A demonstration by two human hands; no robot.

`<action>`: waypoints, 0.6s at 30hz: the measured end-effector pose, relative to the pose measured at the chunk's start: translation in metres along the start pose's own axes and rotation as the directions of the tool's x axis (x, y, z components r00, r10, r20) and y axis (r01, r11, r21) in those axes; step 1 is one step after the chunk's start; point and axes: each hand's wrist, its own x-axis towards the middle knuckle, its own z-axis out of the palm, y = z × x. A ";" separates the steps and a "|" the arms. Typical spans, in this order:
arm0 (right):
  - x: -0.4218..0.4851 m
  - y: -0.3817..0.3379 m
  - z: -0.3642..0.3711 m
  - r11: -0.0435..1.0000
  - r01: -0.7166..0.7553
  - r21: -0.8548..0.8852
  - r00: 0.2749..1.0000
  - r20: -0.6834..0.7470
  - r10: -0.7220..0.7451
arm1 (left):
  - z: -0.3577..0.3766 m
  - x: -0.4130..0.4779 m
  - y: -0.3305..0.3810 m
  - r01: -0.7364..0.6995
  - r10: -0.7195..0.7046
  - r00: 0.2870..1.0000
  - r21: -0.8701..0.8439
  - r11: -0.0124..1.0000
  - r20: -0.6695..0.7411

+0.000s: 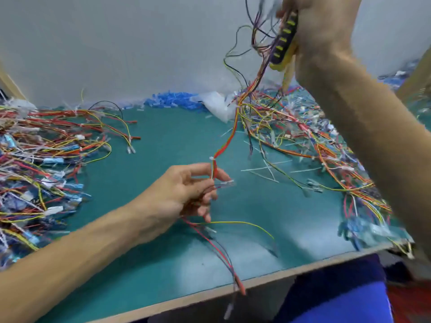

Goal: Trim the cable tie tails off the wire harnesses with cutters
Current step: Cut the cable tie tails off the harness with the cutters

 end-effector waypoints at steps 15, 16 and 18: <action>0.041 0.073 -0.002 0.128 0.512 -0.850 0.805 0.526 0.273 | 0.165 0.099 0.012 0.009 0.052 0.996 0.642 0.767 -0.077; 0.035 0.085 -0.008 0.149 0.507 -0.849 0.804 0.528 0.273 | 0.155 0.092 0.012 -0.005 0.073 0.995 0.682 0.731 -0.071; 0.024 0.104 -0.016 0.183 0.486 -0.855 0.804 0.519 0.291 | 0.132 0.077 0.012 -0.027 0.107 0.992 0.746 0.666 -0.060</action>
